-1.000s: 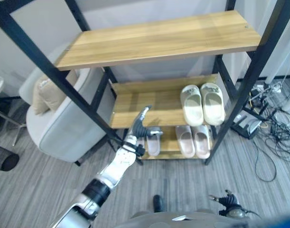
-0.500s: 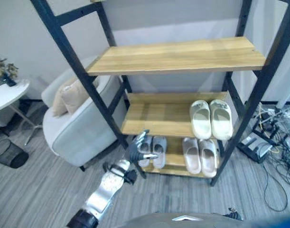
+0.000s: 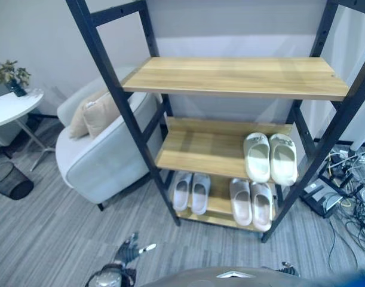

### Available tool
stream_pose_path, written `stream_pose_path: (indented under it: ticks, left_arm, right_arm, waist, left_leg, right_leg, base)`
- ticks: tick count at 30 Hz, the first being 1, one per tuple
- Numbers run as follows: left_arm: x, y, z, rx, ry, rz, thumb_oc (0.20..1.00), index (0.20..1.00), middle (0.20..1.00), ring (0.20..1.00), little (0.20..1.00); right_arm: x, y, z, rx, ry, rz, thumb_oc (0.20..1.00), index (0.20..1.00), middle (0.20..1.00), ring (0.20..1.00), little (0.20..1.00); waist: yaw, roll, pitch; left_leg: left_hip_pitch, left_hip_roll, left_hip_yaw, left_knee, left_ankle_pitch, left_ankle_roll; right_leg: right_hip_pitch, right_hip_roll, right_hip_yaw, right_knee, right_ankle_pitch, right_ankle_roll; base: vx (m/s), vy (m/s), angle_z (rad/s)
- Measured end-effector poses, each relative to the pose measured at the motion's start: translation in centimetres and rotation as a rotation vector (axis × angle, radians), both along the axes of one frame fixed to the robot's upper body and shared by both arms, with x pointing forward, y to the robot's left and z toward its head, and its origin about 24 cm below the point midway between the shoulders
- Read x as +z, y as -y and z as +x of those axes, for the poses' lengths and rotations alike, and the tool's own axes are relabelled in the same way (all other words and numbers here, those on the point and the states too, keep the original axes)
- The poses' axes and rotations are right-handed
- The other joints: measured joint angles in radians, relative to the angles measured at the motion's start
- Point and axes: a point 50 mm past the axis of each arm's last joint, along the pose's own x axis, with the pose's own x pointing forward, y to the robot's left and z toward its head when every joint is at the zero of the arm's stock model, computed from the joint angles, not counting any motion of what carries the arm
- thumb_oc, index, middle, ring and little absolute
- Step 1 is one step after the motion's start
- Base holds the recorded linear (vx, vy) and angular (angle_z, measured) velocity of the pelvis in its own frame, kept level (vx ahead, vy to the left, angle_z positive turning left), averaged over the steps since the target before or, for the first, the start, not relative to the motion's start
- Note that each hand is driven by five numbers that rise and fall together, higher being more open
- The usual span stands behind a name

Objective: Arrange the slippers neatly on the shoe rack.

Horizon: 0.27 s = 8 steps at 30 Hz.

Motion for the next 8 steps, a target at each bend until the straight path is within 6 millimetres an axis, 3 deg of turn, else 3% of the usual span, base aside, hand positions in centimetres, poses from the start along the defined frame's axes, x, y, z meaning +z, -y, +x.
stream_pose_path:
  ticks: [4, 8]
  left_arm:
    - [-1.9, 0.2, -3.9, -0.017, -0.245, 0.047, 1.000, 1.000, 1.000, 1.000, 1.000]
    - [-2.2, -0.2, -5.2, -0.051, -0.353, 0.095, 1.000, 1.000, 1.000, 1.000, 1.000]
  right_arm:
    - [-0.1, 0.2, -1.4, -0.020, -0.025, 0.011, 1.000, 1.000, 1.000, 1.000, 1.000]
    - [-0.1, 0.8, -2.1, -0.032, -0.054, -0.001, 1.000, 1.000, 1.000, 1.000, 1.000]
  waist:
    - [-0.019, -0.008, 0.001]
    - [-0.028, -0.001, -0.004]
  left_leg:
    - [0.004, 0.003, 0.017, 0.000, -0.004, 0.001]
    - [0.005, 0.009, 0.028, 0.000, -0.004, 0.001]
  right_leg:
    - [0.000, 0.002, 0.016, -0.009, 0.007, 0.000]
    - [0.001, 0.007, 0.027, -0.023, 0.017, -0.002]
  base:
    - [0.00, 0.007, -0.12]
    - [0.01, -0.002, -0.10]
